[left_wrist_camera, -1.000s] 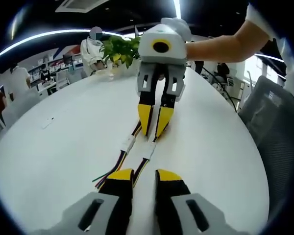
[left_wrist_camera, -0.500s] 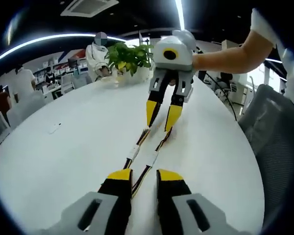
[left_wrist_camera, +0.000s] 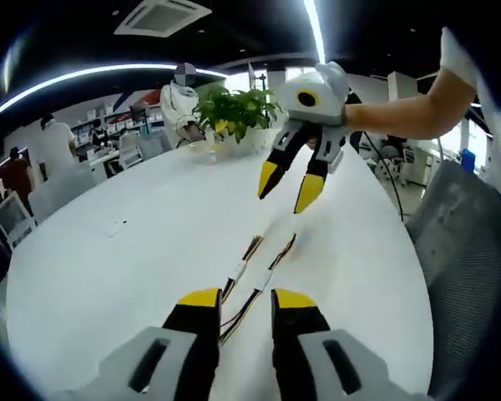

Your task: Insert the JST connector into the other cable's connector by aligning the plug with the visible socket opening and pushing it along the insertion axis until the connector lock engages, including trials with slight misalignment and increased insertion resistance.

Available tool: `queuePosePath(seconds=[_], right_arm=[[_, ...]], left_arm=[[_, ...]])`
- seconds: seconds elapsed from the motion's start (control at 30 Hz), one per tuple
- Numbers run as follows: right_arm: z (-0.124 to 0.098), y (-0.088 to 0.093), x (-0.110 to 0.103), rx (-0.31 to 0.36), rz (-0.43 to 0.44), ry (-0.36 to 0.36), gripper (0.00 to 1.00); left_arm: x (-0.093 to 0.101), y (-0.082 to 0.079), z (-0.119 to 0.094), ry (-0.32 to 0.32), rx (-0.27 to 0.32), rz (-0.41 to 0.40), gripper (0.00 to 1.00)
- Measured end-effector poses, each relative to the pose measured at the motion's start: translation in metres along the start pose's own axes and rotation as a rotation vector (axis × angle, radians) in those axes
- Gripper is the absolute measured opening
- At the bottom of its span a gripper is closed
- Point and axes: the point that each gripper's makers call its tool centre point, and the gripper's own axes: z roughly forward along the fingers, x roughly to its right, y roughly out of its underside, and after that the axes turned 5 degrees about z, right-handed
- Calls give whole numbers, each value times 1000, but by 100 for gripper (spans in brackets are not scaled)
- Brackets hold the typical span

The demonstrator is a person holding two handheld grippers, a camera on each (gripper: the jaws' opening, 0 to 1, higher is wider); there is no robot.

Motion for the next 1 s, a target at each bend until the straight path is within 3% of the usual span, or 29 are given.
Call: queuePosePath(seconds=[0.27, 0.33, 0.47, 0.6, 0.8, 1.0], right_arm=[[-27, -20, -6, 59, 43, 82, 30], [-37, -25, -5, 80, 67, 131, 30], [-58, -29, -10, 123, 102, 174, 34], [-76, -22, -10, 132, 190, 229, 42], [-97, -15, -21, 156, 220, 272, 45], [-115, -6, -40, 185, 259, 312, 52]], left_arm=[[-7, -23, -34, -124, 55, -68, 19], [1, -27, -42, -110, 77, -110, 21], [5, -25, -61, -160, 85, -150, 22], [6, -18, -86, -254, 68, -170, 23], [17, -18, -122, -320, 108, -238, 25], [33, -5, -151, -379, 114, -304, 39]])
